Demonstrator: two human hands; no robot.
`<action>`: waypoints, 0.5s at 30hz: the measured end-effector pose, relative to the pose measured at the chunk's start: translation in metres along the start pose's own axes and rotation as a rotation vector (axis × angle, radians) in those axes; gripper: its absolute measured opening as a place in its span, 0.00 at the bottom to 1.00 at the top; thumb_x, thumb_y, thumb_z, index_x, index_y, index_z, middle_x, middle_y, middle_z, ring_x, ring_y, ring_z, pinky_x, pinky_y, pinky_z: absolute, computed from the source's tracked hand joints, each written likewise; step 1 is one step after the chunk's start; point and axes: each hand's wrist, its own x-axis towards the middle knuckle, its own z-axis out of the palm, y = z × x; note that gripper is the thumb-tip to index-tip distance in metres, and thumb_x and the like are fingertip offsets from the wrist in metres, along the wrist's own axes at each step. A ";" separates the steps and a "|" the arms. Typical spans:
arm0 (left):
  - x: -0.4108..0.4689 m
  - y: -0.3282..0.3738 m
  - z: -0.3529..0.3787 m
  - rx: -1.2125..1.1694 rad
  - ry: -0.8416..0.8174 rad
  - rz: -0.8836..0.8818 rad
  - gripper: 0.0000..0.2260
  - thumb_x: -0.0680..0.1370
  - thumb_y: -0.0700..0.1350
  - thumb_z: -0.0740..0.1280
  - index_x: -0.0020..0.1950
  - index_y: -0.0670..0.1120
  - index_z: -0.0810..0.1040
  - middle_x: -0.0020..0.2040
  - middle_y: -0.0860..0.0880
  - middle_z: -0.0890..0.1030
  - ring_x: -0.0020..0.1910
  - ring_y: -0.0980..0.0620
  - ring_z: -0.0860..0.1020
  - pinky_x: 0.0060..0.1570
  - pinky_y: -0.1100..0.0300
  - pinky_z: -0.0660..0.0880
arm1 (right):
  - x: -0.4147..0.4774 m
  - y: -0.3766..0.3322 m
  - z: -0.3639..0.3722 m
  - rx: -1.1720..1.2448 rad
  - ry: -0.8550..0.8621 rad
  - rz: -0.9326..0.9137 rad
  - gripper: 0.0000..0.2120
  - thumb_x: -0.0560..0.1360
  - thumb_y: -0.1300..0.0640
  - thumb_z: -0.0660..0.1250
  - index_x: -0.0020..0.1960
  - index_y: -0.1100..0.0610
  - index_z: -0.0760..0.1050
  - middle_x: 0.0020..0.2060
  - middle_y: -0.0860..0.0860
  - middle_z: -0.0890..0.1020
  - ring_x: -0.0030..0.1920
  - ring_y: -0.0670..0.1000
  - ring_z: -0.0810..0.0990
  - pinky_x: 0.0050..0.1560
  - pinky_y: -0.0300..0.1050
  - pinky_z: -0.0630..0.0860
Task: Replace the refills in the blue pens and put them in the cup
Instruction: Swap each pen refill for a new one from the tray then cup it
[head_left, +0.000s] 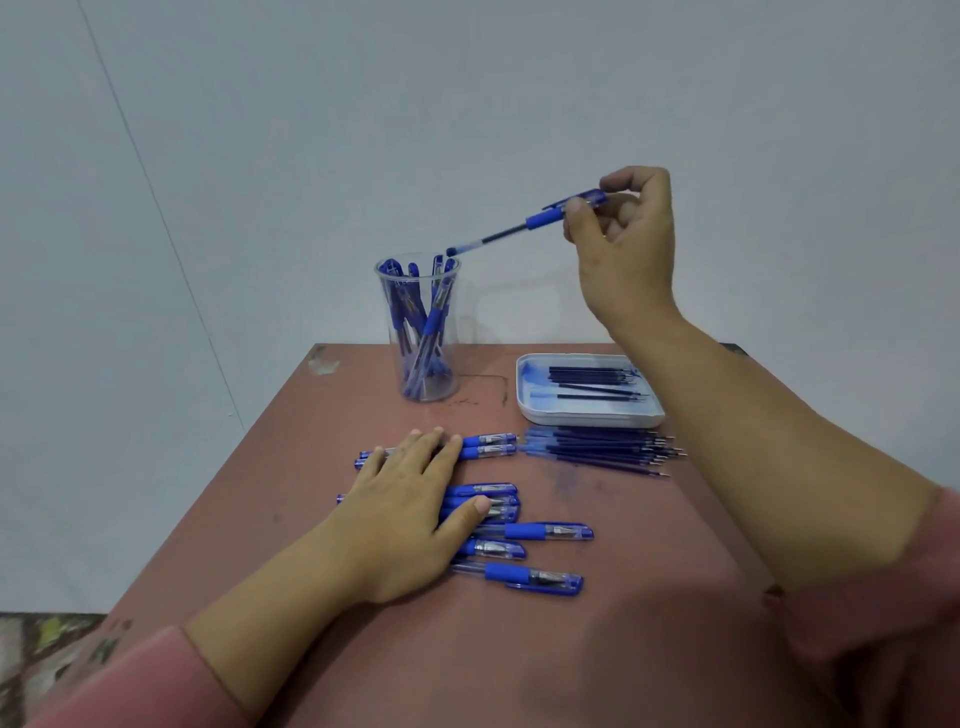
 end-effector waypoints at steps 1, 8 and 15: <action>0.000 0.000 0.000 0.000 -0.001 0.000 0.44 0.67 0.72 0.33 0.80 0.53 0.42 0.80 0.54 0.44 0.78 0.55 0.42 0.74 0.55 0.39 | 0.004 0.003 0.007 -0.007 0.002 -0.004 0.12 0.75 0.61 0.67 0.48 0.49 0.65 0.42 0.56 0.80 0.40 0.56 0.80 0.48 0.53 0.79; 0.000 0.001 -0.001 0.011 0.000 0.004 0.44 0.67 0.73 0.32 0.80 0.54 0.41 0.80 0.55 0.44 0.78 0.56 0.41 0.74 0.56 0.38 | 0.014 0.026 0.055 -0.068 -0.131 -0.033 0.10 0.74 0.61 0.70 0.47 0.52 0.69 0.38 0.51 0.81 0.33 0.39 0.76 0.40 0.33 0.73; 0.000 -0.001 0.000 0.001 0.004 0.016 0.43 0.67 0.71 0.31 0.80 0.54 0.40 0.80 0.55 0.44 0.78 0.57 0.41 0.76 0.54 0.39 | 0.004 0.042 0.069 -0.368 -0.447 -0.100 0.04 0.77 0.53 0.67 0.51 0.51 0.79 0.48 0.47 0.75 0.43 0.41 0.74 0.43 0.26 0.69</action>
